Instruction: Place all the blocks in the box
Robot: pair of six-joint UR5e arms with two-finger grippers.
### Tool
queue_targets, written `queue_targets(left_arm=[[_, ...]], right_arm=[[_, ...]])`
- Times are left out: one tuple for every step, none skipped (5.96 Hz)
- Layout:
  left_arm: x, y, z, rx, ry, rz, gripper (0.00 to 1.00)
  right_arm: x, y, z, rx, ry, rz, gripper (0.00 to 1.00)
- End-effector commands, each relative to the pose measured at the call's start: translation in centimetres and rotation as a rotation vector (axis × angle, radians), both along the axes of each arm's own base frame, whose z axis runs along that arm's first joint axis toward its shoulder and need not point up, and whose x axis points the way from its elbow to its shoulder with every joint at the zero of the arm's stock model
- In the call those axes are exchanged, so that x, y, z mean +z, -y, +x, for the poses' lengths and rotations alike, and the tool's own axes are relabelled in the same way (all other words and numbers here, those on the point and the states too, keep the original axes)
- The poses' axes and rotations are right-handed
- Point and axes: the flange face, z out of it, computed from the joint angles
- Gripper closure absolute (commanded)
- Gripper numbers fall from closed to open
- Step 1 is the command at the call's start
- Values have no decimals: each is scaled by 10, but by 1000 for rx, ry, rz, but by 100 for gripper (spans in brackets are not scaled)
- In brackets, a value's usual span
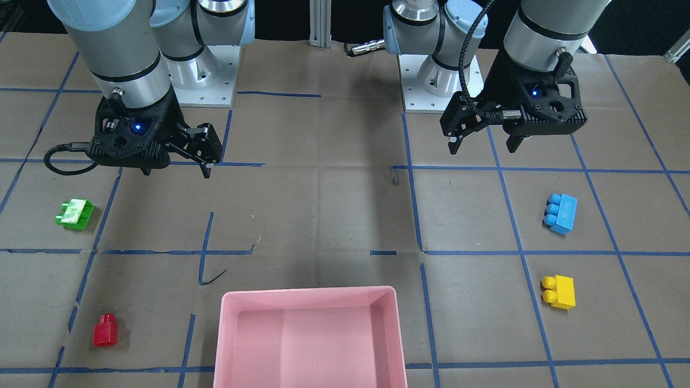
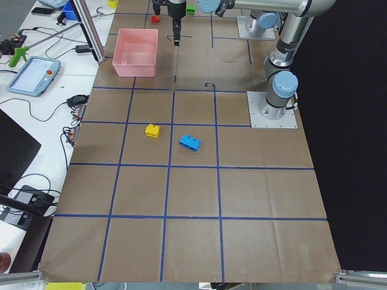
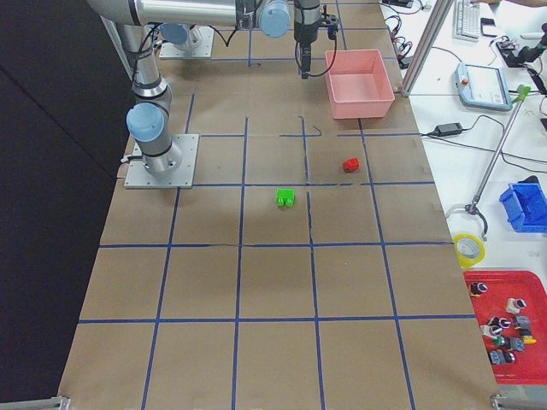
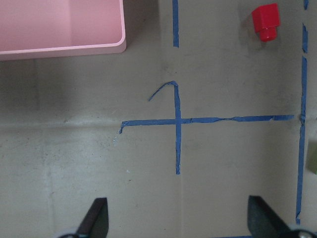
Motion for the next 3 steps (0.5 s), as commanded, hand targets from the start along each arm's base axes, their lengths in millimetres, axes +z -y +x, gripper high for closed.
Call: queue_targets(left_arm=[[0,0,-1,0,-6,1,1],[-2,2,0,0,-5,5,1],[-3,2,0,1,-5,6,1]], right_arm=[[7,-1,0,0,2,-12,0],[7,-1,0,-1,2,-13,0],[9,-1,0,-1,3,-16,0]])
